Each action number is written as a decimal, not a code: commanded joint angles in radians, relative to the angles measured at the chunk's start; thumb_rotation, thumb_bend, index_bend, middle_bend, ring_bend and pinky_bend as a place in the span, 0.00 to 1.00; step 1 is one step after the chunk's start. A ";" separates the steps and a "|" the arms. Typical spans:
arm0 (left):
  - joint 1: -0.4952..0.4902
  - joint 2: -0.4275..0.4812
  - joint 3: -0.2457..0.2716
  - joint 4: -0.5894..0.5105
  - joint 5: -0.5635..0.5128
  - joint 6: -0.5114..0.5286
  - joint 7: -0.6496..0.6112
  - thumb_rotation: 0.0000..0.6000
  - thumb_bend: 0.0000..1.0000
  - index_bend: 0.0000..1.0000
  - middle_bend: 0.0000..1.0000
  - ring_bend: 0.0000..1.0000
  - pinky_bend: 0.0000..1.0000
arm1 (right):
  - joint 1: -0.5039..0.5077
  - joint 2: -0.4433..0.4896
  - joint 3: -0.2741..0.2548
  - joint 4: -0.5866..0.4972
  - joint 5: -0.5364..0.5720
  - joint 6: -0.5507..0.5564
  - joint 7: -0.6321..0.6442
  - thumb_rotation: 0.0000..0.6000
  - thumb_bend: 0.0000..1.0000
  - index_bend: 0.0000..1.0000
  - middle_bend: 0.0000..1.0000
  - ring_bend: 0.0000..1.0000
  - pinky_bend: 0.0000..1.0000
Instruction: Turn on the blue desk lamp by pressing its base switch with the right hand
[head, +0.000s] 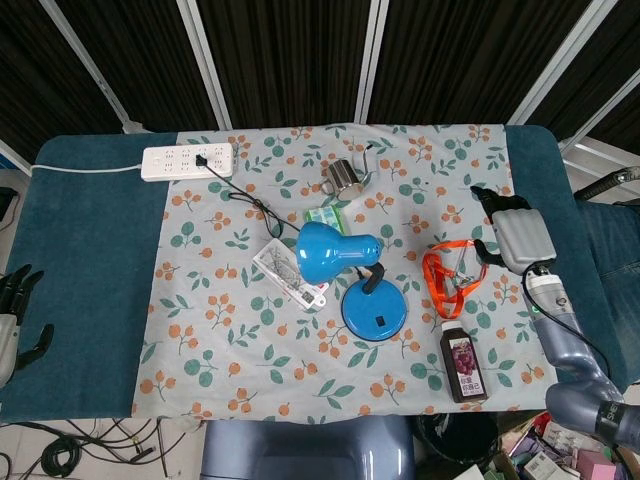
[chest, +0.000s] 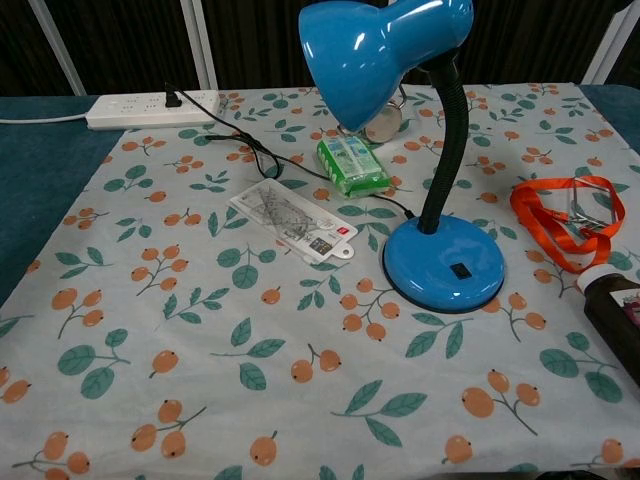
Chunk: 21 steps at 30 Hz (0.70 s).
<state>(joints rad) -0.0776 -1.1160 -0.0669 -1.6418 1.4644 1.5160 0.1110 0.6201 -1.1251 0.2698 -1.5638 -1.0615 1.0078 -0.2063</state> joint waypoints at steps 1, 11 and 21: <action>0.000 0.000 0.001 0.000 0.000 -0.001 0.000 1.00 0.39 0.10 0.05 0.07 0.00 | -0.003 0.007 -0.003 -0.003 0.001 -0.001 0.003 1.00 0.31 0.09 0.12 0.21 0.17; 0.005 0.003 0.005 0.002 0.012 0.011 -0.006 1.00 0.39 0.10 0.05 0.07 0.00 | -0.006 0.014 -0.011 -0.020 0.006 -0.003 -0.005 1.00 0.31 0.09 0.12 0.21 0.17; 0.004 0.003 0.002 0.003 0.004 0.007 -0.006 1.00 0.39 0.10 0.05 0.07 0.00 | 0.005 0.009 -0.009 -0.022 0.008 -0.005 -0.013 1.00 0.31 0.09 0.12 0.21 0.17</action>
<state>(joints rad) -0.0732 -1.1132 -0.0649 -1.6383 1.4688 1.5229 0.1047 0.6250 -1.1160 0.2611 -1.5855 -1.0535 1.0023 -0.2186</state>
